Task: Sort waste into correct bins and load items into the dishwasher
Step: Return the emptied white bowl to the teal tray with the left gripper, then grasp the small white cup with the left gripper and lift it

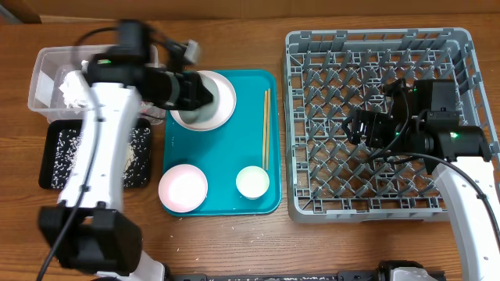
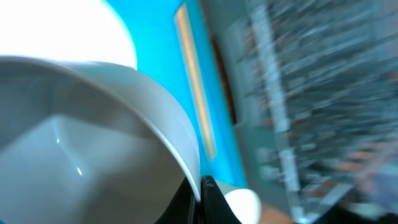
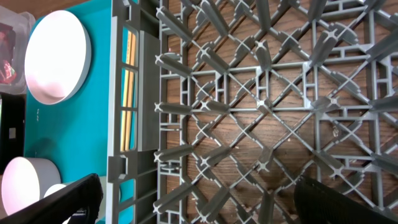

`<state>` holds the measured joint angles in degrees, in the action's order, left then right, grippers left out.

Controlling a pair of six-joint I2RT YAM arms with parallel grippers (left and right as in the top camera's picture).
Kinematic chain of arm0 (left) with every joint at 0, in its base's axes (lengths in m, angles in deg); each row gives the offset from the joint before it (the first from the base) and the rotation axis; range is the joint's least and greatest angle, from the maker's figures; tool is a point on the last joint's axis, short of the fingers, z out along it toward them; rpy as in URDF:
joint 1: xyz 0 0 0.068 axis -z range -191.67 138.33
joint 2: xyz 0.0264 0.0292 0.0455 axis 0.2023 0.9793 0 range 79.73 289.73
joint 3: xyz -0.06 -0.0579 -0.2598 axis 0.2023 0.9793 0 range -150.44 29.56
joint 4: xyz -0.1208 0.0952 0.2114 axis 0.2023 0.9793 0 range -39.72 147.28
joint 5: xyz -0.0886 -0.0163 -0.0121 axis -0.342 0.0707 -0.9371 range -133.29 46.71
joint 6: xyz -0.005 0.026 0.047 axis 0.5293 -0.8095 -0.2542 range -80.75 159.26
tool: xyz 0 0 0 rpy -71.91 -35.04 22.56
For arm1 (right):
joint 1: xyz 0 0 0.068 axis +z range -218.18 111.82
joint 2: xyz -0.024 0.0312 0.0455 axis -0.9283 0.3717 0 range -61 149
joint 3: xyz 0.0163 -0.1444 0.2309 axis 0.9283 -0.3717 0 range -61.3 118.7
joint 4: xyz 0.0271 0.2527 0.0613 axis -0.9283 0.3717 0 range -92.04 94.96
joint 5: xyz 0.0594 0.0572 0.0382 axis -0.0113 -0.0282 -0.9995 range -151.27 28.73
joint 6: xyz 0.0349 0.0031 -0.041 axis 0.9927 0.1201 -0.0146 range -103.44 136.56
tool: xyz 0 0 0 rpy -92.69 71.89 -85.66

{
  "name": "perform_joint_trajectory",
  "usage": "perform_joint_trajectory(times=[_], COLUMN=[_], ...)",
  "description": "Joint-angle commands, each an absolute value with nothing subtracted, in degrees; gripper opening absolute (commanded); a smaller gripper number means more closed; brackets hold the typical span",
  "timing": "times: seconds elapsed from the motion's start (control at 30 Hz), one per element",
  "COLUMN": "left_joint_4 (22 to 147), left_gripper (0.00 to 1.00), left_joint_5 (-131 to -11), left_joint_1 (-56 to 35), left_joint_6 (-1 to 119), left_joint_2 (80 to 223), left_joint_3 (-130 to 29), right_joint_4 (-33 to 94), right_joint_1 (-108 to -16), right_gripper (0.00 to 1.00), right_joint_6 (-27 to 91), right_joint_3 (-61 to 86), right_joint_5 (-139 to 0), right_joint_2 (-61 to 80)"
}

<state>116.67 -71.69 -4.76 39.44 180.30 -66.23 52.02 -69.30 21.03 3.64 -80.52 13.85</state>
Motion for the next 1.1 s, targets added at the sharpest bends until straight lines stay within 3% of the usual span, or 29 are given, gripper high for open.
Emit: perform_joint_trajectory(times=[0.0,0.43,0.47,0.5,0.53,0.6,0.83,1.07], left_joint_4=[118.51,125.98,126.09,126.13,126.13,126.13,128.36,136.41], left_gripper=[0.04,0.04,0.08,0.28,0.38,0.51,0.59,0.64], left_joint_5=[-49.61,-47.78,-47.76,-47.76,-47.78,-47.80,-53.18,-59.52], left_joint_1=[1.69,10.54,10.52,10.52,10.52,10.52,10.46,11.24], left_joint_6=[44.27,45.34,45.39,45.34,45.32,45.32,44.56,35.92], left_joint_2=[184.24,197.48,197.68,197.83,197.83,197.81,197.70,197.68], left_joint_3=[-66.10,-66.10,-66.10,-66.10,-66.10,-66.15,-71.22,-79.04], right_joint_4=[51.87,51.82,51.82,51.82,51.82,51.82,51.84,51.71], right_joint_1=[-69.48,-69.48,-69.48,-69.48,-69.48,-69.48,-69.48,-69.48], right_gripper=[1.00,1.00,1.00,1.00,1.00,1.00,1.00,1.00], right_joint_6=[21.23,21.23,21.25,21.25,21.25,21.25,21.25,21.25], right_joint_3=[4.91,4.91,4.91,4.91,4.91,4.91,4.91,4.91], right_joint_5=[-80.67,-80.67,-80.67,-80.67,-80.67,-80.67,-80.67,-80.67], right_joint_2=[13.61,13.61,13.61,13.61,13.61,13.61,13.61,13.61])
